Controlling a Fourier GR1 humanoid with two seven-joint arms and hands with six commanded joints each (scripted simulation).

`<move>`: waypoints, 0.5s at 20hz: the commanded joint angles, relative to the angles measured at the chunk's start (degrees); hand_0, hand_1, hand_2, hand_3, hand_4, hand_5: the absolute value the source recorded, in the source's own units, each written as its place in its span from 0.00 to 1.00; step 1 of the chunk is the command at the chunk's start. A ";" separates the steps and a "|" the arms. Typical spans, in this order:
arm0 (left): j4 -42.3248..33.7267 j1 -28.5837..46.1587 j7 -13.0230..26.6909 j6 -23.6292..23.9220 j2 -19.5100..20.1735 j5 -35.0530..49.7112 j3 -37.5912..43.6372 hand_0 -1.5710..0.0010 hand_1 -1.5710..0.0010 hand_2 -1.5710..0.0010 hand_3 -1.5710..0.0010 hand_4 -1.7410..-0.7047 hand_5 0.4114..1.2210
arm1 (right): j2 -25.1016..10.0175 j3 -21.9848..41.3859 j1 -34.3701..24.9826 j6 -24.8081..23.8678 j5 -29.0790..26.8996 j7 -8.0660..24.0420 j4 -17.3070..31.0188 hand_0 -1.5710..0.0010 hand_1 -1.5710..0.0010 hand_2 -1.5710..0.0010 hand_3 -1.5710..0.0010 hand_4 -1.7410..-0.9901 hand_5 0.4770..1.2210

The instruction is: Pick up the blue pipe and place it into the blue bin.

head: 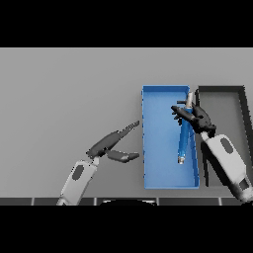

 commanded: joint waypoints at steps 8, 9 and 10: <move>-0.76 0.47 -0.55 -0.48 0.47 0.72 0.21 1.00 1.00 1.00 1.00 0.79 0.10 | -10.23 16.28 -7.62 5.23 1.57 0.02 0.34 0.88 0.89 0.89 0.97 0.69 0.53; -0.75 0.53 -0.74 -0.55 0.55 0.81 0.24 1.00 1.00 1.00 1.00 0.79 0.11 | -10.47 16.85 -7.72 5.73 1.74 0.02 0.29 0.91 0.91 0.92 0.98 0.71 0.48; -0.80 0.92 -0.55 -0.65 0.55 0.74 0.01 1.00 1.00 1.00 1.00 0.78 0.10 | -11.55 18.65 -8.53 6.10 0.92 0.02 0.18 0.93 0.93 0.93 0.98 0.73 0.45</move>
